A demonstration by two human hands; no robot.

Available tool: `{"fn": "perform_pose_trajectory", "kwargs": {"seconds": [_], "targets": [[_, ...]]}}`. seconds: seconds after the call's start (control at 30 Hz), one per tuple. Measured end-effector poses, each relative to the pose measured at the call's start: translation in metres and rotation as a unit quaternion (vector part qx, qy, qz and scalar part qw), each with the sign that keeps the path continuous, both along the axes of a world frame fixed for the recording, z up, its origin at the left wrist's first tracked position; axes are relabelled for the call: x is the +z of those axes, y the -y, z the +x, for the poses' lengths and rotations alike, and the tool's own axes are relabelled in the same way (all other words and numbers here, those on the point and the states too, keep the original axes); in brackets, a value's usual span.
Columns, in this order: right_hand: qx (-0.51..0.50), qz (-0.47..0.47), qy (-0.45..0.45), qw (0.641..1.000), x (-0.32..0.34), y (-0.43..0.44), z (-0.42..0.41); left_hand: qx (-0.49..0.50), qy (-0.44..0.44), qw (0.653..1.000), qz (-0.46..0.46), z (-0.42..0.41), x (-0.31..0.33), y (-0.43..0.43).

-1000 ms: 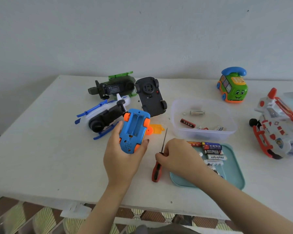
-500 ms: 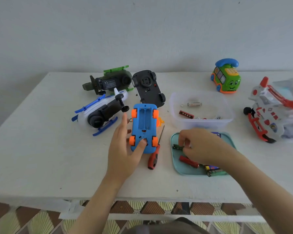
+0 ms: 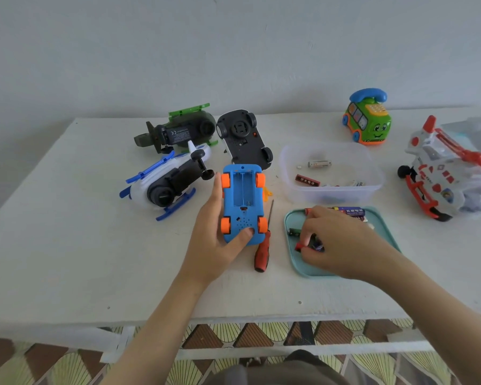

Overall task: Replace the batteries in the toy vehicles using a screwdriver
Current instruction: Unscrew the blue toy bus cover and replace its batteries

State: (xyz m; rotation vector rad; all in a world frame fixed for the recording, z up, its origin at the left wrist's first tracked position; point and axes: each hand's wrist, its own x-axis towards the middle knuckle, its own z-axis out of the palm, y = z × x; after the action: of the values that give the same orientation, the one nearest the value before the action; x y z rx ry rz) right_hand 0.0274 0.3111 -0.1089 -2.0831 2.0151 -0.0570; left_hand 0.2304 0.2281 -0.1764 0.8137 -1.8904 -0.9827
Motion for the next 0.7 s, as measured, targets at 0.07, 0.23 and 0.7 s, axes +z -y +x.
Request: {"fn": "perform_pose_trajectory", "kwargs": {"seconds": [0.07, 0.23, 0.7], "targets": [[-0.009, -0.022, 0.018, 1.000, 0.000, 0.002, 0.000, 0.010, 0.009, 1.000, 0.000, 0.001, -0.002, -0.001], [-0.039, -0.016, 0.114, 0.993, 0.003, 0.014, 0.000, 0.019, 0.029, 0.999, -0.003, 0.002, -0.006, -0.003], [-0.033, -0.202, 0.289, 0.935, 0.020, 0.072, 0.038, 0.014, 0.038, 0.999, 0.000, 0.001, -0.005, -0.003]]}}
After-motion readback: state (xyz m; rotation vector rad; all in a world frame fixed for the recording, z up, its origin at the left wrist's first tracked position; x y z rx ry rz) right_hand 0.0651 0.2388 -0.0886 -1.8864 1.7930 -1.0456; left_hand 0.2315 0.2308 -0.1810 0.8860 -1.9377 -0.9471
